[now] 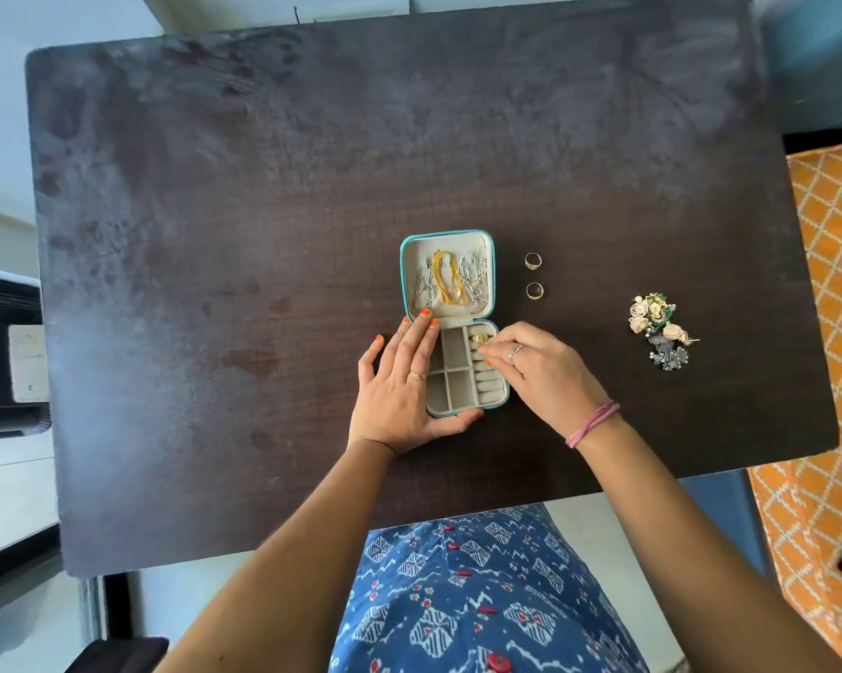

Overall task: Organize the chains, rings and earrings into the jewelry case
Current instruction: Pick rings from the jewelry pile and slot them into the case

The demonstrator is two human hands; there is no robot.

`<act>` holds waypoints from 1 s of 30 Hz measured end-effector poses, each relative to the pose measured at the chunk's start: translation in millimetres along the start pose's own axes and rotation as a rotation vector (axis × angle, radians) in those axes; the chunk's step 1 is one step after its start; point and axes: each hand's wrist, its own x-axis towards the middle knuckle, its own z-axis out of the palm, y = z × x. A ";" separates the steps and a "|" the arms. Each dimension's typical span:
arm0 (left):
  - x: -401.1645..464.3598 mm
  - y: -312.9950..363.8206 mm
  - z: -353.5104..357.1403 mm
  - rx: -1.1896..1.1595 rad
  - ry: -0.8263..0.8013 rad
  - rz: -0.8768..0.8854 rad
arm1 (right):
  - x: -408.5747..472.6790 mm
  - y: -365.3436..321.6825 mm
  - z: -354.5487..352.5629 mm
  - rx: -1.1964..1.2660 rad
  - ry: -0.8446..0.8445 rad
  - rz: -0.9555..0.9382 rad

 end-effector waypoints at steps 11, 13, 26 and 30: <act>0.6 0.6 -0.4 -0.001 -0.007 -0.006 | -3.3 -5.8 9.2 -0.081 0.039 0.023; 0.9 0.7 -0.5 0.000 -0.010 -0.006 | -2.5 -6.0 7.2 -0.035 0.052 0.040; 0.6 1.1 -0.2 0.002 -0.001 -0.017 | 33.6 65.5 -14.5 0.041 0.141 0.341; 0.2 1.1 -0.2 0.004 0.001 -0.017 | 43.5 67.0 -12.6 -0.092 0.132 0.221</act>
